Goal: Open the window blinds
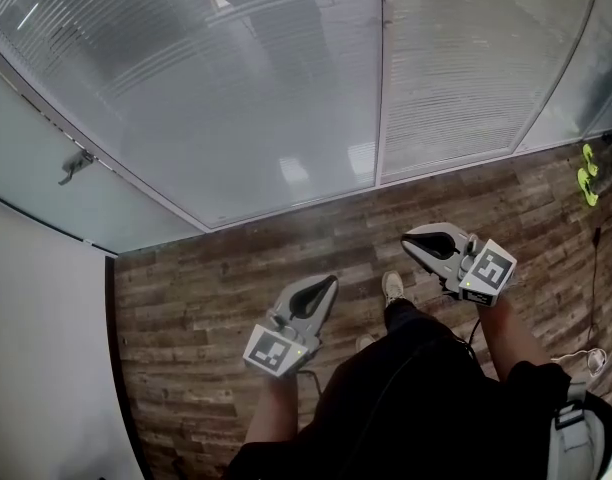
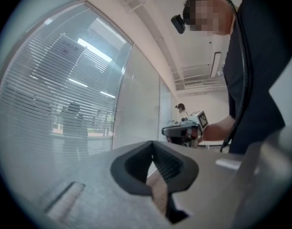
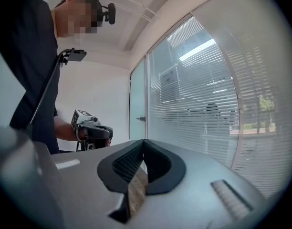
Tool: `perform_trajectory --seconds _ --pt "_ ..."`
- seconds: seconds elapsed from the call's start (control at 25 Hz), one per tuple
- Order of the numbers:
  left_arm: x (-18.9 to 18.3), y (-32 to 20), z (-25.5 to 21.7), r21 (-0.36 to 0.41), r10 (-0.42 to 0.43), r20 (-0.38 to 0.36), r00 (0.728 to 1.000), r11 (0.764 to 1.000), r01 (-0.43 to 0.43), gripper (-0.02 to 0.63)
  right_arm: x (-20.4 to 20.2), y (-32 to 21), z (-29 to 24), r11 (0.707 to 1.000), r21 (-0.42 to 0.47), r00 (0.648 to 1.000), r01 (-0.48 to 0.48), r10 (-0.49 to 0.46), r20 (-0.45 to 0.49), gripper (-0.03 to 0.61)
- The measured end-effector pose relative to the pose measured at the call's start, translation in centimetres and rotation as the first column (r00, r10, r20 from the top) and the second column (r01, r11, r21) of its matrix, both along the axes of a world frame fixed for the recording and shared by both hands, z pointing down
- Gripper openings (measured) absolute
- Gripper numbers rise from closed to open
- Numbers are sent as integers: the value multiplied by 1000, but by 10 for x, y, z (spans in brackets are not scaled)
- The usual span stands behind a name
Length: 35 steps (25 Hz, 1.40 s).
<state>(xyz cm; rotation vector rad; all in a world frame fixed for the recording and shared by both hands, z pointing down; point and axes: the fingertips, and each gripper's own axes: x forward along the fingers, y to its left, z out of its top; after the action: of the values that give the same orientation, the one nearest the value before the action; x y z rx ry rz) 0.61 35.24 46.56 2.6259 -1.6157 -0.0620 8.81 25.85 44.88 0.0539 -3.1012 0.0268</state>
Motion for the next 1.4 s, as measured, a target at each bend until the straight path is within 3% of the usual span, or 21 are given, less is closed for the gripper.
perform_trajectory --seconds 0.64,1.12,1.4 --pt "-42 -103 -11 -22 -59 50 997 998 60 5 -40 -102 4 998 10 998 62 -62 2 7" --pt "-35 -182 -10 -45 -53 57 997 997 55 5 -43 -168 22 992 8 991 125 -124 -41 6" --pt "-34 -228 -10 -36 -52 57 997 998 54 5 -43 -209 20 991 35 992 127 -126 -21 7"
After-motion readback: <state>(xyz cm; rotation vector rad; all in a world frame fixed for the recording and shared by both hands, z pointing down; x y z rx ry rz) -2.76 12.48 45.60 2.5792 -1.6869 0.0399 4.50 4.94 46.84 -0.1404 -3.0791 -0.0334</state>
